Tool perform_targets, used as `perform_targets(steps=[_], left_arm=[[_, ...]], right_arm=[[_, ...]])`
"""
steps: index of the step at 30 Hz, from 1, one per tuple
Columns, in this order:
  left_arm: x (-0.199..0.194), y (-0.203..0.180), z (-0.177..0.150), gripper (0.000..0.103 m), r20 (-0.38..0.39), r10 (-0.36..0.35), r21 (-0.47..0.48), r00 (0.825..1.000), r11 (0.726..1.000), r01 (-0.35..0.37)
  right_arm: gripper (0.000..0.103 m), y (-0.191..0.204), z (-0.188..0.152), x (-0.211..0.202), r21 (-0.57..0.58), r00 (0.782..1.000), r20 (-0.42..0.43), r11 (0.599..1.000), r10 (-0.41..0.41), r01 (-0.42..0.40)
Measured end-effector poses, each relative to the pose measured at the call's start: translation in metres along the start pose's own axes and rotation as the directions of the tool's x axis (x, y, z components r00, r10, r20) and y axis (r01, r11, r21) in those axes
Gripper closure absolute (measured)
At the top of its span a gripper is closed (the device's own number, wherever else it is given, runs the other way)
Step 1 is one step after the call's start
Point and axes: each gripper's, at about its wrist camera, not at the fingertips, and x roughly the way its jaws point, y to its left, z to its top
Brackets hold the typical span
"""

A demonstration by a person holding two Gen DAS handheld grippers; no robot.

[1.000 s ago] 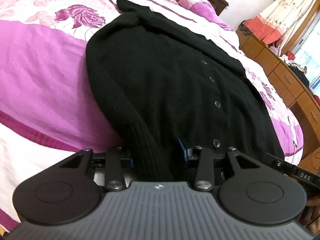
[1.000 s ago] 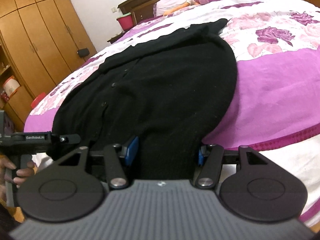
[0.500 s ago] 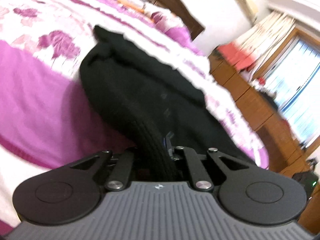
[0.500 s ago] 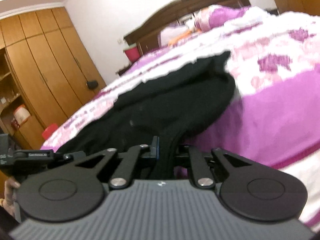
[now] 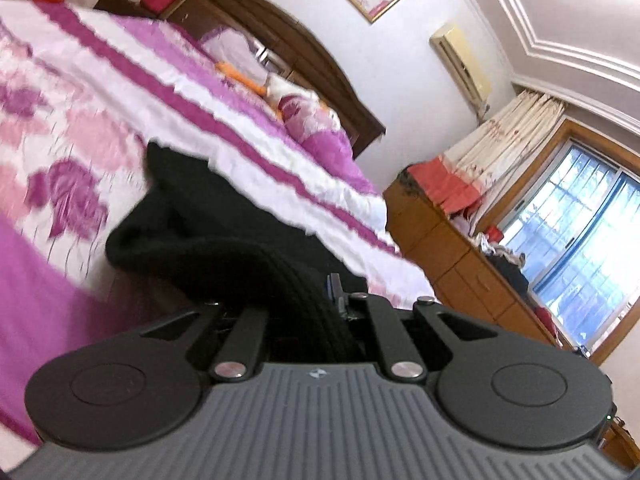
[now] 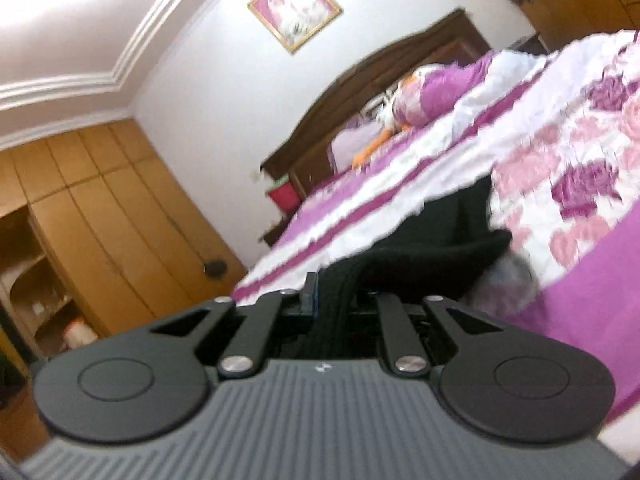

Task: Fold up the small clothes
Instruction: 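Lift the held end and fold it over onto the strip with both grippers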

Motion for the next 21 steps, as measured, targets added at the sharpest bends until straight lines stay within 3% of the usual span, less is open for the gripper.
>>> perform_targets(steps=[7,15,21], left_arm=[[0.029,-0.024,0.042,0.094,0.084,0.022,0.054,0.996,0.998,-0.027],[0.09,-0.032,0.085,0.094,0.121,0.088,0.125,0.989,0.987,-0.103],[0.145,-0.017,0.108,0.094,0.096,0.16,0.146,0.982,0.974,-0.173]], right_arm=[[0.091,0.001,0.03,0.036,0.024,0.994,0.098,0.999,-0.046,0.044],[0.091,-0.001,0.058,0.083,-0.046,0.989,0.119,0.995,-0.086,0.092],[0.091,-0.011,0.073,0.13,-0.093,0.984,0.111,0.985,-0.138,0.149]])
